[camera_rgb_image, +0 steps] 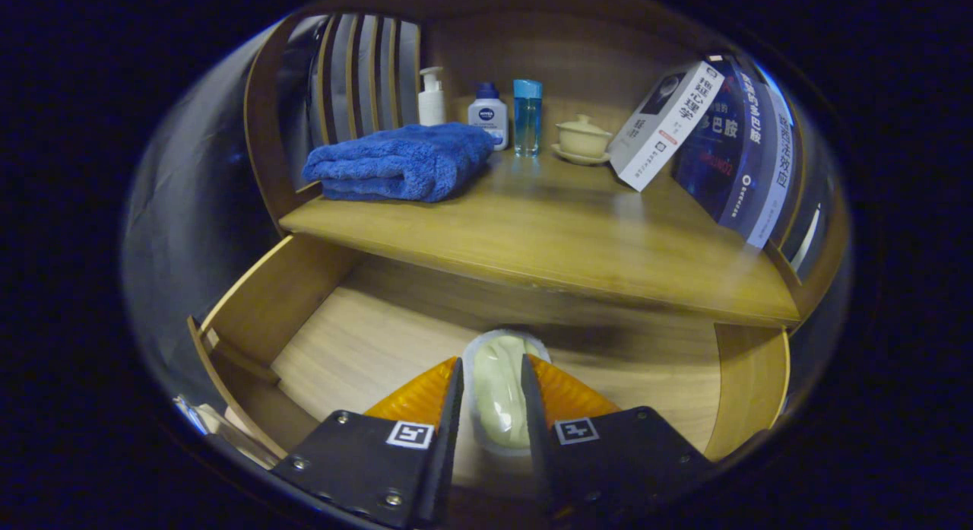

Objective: Pull open the drawer, take out the items inside it, and place them on the countertop above the cabinet.

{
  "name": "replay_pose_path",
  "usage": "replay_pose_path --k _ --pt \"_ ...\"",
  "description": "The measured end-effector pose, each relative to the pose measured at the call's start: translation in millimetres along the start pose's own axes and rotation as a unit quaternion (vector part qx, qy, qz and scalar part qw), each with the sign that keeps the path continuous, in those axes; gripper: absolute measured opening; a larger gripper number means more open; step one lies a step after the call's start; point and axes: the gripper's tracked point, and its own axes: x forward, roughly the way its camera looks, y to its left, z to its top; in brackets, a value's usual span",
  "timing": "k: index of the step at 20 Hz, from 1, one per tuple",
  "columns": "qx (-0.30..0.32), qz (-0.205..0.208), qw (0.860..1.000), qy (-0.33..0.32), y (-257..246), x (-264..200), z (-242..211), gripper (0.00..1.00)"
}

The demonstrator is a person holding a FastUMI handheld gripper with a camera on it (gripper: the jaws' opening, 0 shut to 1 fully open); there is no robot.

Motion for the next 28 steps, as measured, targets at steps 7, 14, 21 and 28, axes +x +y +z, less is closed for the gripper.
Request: replay_pose_path --k 7,14,21,28 --pt "0.011 0.01 1.0 -0.027 0 -8 8 0.44" --pt "-0.01 -0.017 1.0 -0.006 -15 1 -3 0.44" --pt "-0.02 -0.019 0.998 0.051 -14 9 -25 0.44" --pt "-0.034 -0.03 0.999 0.029 -21 10 -27 0.18"
